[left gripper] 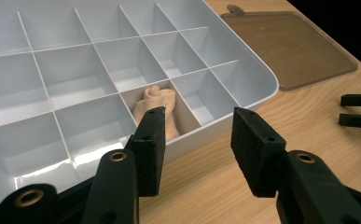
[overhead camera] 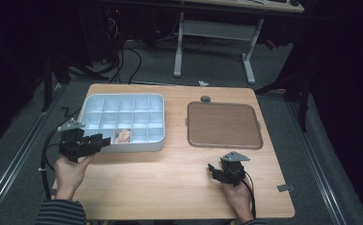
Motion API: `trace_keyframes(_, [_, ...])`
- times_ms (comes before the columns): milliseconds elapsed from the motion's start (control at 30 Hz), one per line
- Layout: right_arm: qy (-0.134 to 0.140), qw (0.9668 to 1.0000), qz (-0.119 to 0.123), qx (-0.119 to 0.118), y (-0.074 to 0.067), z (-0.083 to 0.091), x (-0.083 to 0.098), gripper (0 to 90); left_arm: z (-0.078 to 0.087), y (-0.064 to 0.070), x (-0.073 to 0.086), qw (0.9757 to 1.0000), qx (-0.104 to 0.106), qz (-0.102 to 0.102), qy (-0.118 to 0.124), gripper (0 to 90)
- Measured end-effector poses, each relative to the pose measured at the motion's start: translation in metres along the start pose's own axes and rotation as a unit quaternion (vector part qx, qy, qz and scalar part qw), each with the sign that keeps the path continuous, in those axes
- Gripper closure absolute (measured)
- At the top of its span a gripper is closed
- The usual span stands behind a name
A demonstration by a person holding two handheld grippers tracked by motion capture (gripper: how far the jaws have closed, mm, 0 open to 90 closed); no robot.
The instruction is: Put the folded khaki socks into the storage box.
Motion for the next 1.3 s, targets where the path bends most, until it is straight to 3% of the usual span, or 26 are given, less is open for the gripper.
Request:
trace_keyframes(367, [0.000,1.0000,0.000,0.000,0.000,0.000,0.000,38.6,0.001,0.014,0.014,0.9997,0.017,-0.016,0.001,55.2])
trace_keyframes(833, [0.000,1.0000,0.000,0.000,0.000,0.000,0.000,38.6,-0.015,0.022,0.034,0.9994,0.026,-0.018,-0.010,53.6])
trace_keyframes(1100, [0.000,1.0000,-0.001,0.000,0.000,0.000,0.000,38.6,-0.028,0.024,0.042,0.9993,0.027,-0.018,-0.022,52.3])
trace_keyframes(1300, [0.000,1.0000,0.000,0.000,0.000,0.000,0.000,38.6,-0.036,0.028,0.046,0.9991,0.010,-0.026,-0.031,49.6])
Point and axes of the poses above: each handheld gripper's, and its own axes: z roughly backward along the jaws, x roughly out of its underside, y roughly to its right, the point moved 3 cm from there along -z, roughly forward along the jaws, and after that the axes turned 12 degrees about -y, right-handed, at the moved point
